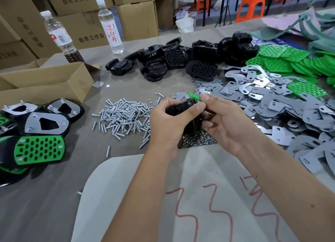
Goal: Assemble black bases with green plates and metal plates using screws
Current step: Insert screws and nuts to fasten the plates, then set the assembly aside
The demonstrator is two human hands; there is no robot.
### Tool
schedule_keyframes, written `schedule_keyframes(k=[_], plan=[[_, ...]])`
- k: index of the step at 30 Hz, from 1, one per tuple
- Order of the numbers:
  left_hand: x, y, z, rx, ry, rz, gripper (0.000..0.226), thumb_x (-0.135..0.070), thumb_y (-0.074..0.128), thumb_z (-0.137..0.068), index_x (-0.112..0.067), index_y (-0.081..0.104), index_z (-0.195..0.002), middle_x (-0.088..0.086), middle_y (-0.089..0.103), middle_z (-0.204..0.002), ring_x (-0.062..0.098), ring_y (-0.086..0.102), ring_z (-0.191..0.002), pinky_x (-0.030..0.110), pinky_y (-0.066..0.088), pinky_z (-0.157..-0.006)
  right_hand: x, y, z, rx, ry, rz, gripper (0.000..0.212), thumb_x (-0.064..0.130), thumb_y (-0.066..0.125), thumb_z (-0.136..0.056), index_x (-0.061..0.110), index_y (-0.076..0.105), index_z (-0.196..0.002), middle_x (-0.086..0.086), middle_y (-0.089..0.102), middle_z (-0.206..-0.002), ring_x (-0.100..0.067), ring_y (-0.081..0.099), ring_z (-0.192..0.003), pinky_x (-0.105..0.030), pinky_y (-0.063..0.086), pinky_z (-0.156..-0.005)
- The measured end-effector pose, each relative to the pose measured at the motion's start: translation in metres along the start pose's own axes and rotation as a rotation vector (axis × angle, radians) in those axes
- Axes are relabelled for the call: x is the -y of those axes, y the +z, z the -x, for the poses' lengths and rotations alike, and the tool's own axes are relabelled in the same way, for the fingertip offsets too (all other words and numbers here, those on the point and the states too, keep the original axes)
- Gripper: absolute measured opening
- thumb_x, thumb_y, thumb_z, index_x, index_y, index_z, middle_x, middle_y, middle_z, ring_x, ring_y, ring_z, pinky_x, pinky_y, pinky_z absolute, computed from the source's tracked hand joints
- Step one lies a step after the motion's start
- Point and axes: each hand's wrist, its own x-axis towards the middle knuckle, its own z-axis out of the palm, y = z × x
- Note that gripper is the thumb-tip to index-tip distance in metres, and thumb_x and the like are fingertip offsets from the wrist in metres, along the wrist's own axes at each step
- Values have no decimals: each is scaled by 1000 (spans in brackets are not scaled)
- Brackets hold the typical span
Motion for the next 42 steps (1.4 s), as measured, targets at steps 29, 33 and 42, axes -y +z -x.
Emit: schedule_keyframes(k=[29, 33, 42], plan=[[-19, 0, 2, -94, -239, 176, 35, -33, 48, -107, -7, 70, -114, 15, 74, -106, 24, 68, -91, 42, 57, -85, -10, -4, -1, 136, -424, 713, 35, 23, 67, -89, 24, 56, -122, -5, 71, -108, -27, 69, -101, -56, 55, -92], [-17, 3, 5, -99, -219, 161, 30, -22, 53, -103, 1, 65, -120, 17, 71, -106, 26, 66, -94, 43, 53, -87, -9, -4, -3, 152, -385, 651, 32, 21, 67, -89, 25, 57, -118, -1, 73, -103, -16, 69, -93, -37, 52, -81], [-13, 0, 6, -61, -145, 90, 16, -4, 65, -98, -1, 65, -114, 8, 76, -93, 19, 74, -82, 32, 61, -67, -2, -9, -2, 221, -305, 624, 42, 7, 70, -95, 15, 49, -130, -2, 66, -91, -2, 60, -68, -15, 47, -60]])
